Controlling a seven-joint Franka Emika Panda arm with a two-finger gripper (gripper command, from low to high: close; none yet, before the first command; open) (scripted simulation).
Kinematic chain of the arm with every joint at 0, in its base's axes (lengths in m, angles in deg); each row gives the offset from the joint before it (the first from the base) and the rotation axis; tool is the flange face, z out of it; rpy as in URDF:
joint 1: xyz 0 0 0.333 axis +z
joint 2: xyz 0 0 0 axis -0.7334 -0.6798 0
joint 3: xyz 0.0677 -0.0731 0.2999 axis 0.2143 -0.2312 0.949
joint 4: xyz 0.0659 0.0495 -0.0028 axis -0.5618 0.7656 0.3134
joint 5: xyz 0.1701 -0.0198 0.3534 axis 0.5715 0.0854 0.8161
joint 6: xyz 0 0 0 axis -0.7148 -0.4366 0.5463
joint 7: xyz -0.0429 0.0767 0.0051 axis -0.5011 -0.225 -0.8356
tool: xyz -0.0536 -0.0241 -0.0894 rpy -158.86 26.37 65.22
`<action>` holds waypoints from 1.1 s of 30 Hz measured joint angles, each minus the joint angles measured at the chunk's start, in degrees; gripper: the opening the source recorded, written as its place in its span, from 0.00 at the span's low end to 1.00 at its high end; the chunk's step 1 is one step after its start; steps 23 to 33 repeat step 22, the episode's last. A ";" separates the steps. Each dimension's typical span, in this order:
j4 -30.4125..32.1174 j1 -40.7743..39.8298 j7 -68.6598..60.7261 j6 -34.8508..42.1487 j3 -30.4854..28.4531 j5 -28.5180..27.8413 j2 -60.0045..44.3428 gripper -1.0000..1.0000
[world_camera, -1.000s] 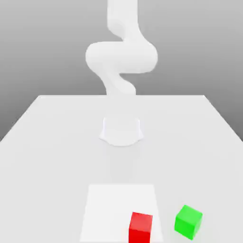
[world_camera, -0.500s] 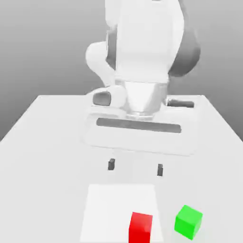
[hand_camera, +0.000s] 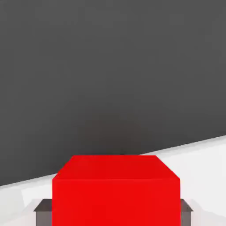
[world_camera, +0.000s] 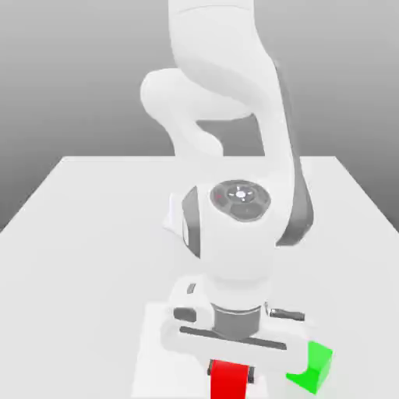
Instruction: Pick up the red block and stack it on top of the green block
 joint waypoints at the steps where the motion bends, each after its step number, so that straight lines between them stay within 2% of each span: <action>1: -0.10 0.17 0.05 -0.48 -0.19 -0.06 -0.59 0.00; 7: 1.46 -0.86 -1.56 7.53 1.90 2.87 8.98 0.00; 13: 2.24 5.95 11.61 12.28 7.01 3.71 14.48 0.00; 18: 1.96 9.04 17.81 6.82 6.12 -0.26 8.53 0.00; 19: 1.89 9.53 18.40 5.17 5.57 -1.02 6.76 1.00; 33: 1.89 9.53 18.40 5.17 5.57 -1.02 6.76 1.00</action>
